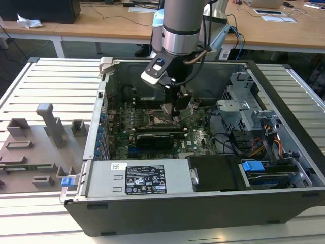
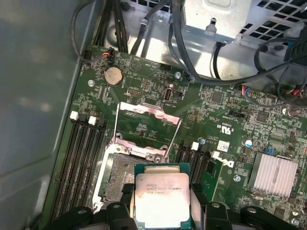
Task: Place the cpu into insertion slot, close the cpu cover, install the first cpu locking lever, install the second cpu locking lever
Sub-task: 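Place the cpu into insertion slot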
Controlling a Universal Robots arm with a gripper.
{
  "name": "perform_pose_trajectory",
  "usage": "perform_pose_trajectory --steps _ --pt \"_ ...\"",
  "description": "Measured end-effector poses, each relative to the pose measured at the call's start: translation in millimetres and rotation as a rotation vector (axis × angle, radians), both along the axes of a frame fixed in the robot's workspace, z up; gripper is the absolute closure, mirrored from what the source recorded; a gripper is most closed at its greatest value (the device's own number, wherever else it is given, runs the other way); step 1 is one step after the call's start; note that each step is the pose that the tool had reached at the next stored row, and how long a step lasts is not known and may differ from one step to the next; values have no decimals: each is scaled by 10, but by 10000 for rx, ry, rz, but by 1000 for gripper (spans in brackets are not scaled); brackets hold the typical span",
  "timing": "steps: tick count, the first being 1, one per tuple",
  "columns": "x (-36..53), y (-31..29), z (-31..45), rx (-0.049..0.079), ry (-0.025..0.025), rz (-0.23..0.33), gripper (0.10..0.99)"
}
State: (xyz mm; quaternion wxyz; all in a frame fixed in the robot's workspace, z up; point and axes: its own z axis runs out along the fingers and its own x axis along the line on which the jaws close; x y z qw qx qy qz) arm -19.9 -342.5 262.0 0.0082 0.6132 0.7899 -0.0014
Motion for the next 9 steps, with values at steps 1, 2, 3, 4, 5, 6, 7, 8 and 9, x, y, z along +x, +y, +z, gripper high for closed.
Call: perform_pose_trajectory --steps 1,2,3,4,5,6,7,8,9 --pt "0 0 0 0 0 -117 545" --pt "0 0 0 -1 1 -264 545" --pt "0 0 0 -3 0 -345 545" --pt "0 0 0 -4 1 -404 545" --pt "0 0 0 -4 0 -495 545" --pt "0 0 0 -4 0 -629 545" --pt "0 0 0 -4 0 -705 545" --pt "0 0 0 -4 1 -755 545" --pt "0 0 0 -5 0 -838 545"
